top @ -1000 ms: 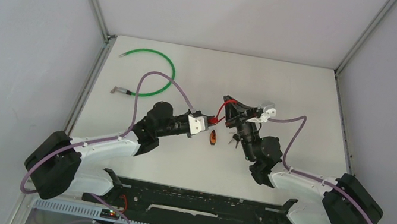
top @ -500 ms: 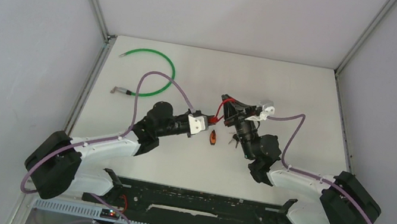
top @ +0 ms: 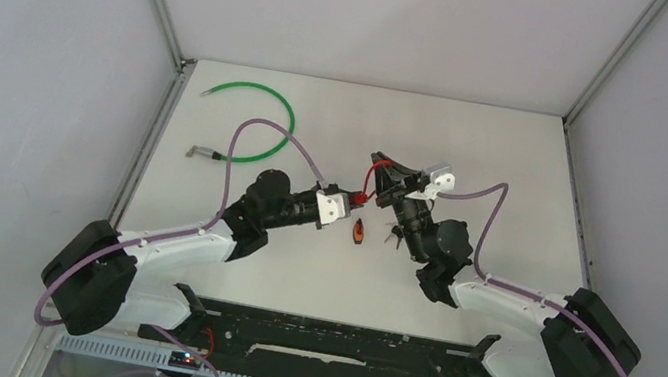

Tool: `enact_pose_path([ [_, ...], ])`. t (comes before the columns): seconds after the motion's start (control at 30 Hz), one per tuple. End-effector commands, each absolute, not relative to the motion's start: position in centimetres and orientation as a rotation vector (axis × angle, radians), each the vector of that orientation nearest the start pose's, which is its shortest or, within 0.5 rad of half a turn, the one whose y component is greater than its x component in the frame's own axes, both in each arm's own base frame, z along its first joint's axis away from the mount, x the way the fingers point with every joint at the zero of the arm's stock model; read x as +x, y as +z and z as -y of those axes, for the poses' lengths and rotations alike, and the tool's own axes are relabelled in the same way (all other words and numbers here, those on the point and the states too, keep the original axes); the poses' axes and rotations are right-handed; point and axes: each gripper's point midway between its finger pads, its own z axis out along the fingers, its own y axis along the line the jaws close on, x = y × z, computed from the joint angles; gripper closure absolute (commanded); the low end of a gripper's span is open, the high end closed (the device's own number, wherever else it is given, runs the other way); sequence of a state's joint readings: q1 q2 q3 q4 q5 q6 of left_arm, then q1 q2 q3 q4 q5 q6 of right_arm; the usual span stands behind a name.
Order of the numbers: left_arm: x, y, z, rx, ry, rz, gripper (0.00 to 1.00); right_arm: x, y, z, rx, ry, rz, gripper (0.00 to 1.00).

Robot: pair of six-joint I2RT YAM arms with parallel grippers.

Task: Lock with the key
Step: Lock the lock.

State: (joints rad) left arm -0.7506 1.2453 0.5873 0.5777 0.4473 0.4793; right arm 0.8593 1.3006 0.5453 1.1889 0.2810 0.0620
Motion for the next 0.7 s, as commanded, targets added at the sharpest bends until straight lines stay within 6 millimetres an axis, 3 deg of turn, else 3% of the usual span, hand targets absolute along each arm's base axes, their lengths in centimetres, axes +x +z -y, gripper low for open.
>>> enact_pose_path([
  [0.0,23.9,14.6,31.0,1.35,-0.62,-1.322,1.0,28.0,42.0,-25.6,-0.06,0.774,-0.826,1.0],
  [0.67,23.8,14.6,31.1,1.35,-0.626,-1.319,1.0,28.7,41.8,-26.9,-0.038,0.834,-0.827,1.0],
])
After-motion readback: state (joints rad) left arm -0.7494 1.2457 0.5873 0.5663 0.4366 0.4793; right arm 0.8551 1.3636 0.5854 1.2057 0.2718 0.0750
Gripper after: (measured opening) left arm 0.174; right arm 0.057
